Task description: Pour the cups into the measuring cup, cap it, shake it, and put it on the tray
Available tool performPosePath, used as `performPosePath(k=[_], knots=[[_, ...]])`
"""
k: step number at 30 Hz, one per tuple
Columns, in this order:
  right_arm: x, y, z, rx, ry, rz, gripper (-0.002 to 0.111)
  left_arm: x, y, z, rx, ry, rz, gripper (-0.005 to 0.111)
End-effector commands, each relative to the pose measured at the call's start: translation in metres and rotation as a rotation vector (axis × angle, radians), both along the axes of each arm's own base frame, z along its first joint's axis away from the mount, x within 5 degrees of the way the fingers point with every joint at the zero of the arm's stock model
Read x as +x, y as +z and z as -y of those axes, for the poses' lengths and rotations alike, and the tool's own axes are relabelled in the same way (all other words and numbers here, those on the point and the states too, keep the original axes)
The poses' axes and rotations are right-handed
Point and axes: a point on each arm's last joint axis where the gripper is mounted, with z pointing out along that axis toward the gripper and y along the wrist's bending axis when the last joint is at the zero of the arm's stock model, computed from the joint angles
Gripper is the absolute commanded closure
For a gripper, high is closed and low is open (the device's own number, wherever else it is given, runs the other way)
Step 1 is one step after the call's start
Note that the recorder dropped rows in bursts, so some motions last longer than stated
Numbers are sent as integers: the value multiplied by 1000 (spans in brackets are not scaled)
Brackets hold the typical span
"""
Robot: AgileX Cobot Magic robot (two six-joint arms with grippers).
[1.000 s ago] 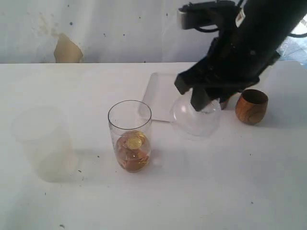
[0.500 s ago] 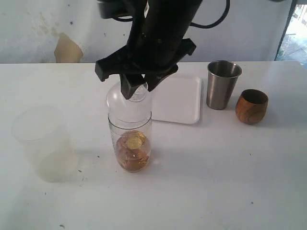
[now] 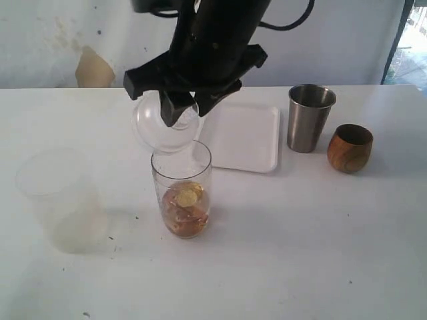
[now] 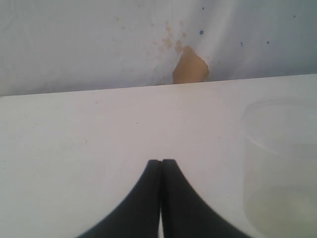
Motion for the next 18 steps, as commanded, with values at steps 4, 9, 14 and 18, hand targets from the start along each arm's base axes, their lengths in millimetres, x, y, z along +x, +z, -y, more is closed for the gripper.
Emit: performPosePath(k=[4, 9, 14, 18], knots=[[-22, 28, 18, 64, -12, 22, 108, 0, 0, 0, -11, -1, 2, 107], [-47, 24, 38, 39, -10, -2, 108, 0, 0, 0, -11, -1, 2, 107], [-60, 12, 48, 0, -11, -30, 108, 0, 0, 0, -11, -1, 2, 107], [-52, 1, 46, -55, -19, -28, 108, 0, 0, 0, -11, -1, 2, 107]])
